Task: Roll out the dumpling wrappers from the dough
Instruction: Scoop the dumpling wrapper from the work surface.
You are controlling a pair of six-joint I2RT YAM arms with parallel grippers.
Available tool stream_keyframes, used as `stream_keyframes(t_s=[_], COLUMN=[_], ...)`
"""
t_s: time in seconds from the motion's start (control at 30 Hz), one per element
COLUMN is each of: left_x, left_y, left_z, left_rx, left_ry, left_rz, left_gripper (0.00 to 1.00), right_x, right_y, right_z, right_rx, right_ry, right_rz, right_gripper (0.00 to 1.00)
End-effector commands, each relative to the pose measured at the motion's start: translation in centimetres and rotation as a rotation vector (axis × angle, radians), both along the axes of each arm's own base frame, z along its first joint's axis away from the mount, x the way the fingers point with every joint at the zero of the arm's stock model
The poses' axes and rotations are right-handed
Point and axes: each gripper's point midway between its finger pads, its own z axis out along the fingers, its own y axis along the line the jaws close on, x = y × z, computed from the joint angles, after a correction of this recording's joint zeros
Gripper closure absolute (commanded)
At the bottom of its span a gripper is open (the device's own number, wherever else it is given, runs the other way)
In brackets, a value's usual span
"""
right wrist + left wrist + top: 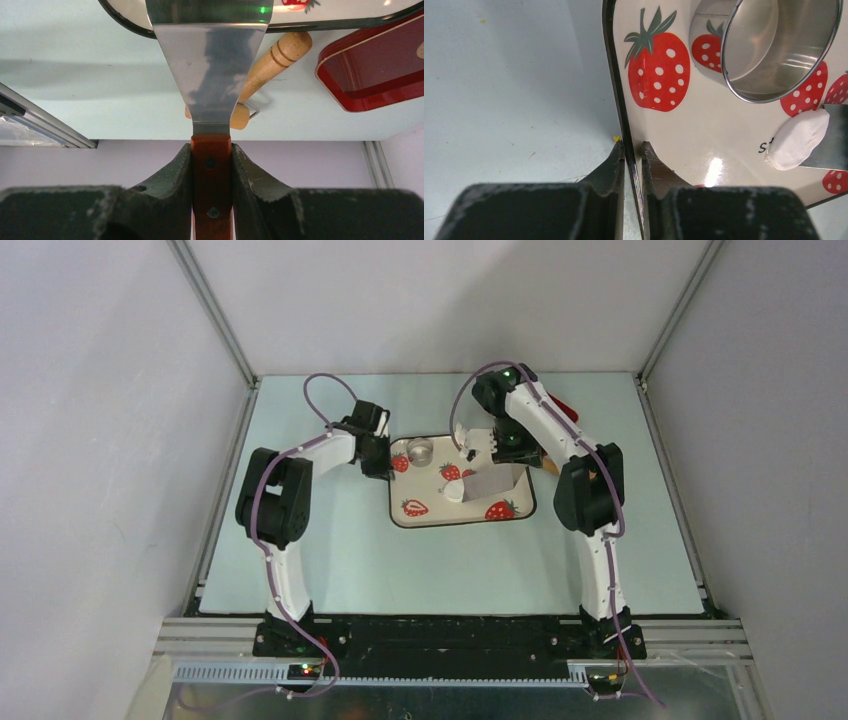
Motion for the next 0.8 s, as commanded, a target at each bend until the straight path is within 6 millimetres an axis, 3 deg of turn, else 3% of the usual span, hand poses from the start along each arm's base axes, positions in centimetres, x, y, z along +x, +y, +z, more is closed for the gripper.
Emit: stream_keyframes(t_s=[0.0, 0.3, 0.53, 0.77], left_x=[-1.3, -1.4, -1.2, -1.2], left_y=[-1.4, -1.1, -1.0, -0.9], left_z=[-1.0, -2.3, -2.4, -2.4], left_rx=[0.0, 0.018, 0.03, 0.031], left_ry=[0.031, 0.056, 0.051, 0.05], left_rz=[-0.051, -0.045, -0.039, -0.039], left_gripper=[1.0, 1.0, 1.0, 1.0], right_x=[-0.6, -1.7, -2.8, -2.4], right_y=[1.0, 1.0, 1.7, -1.2], right_z=[3.9, 5.7, 5.7, 5.3], right_rx=[0.103, 0.139, 0.171, 0.094], right_ry=[-0.099, -0.124, -0.105, -0.11], right_rz=[-0.028, -0.007, 0.0, -0.052], right_gripper=[1.0, 1.0, 1.0, 1.0])
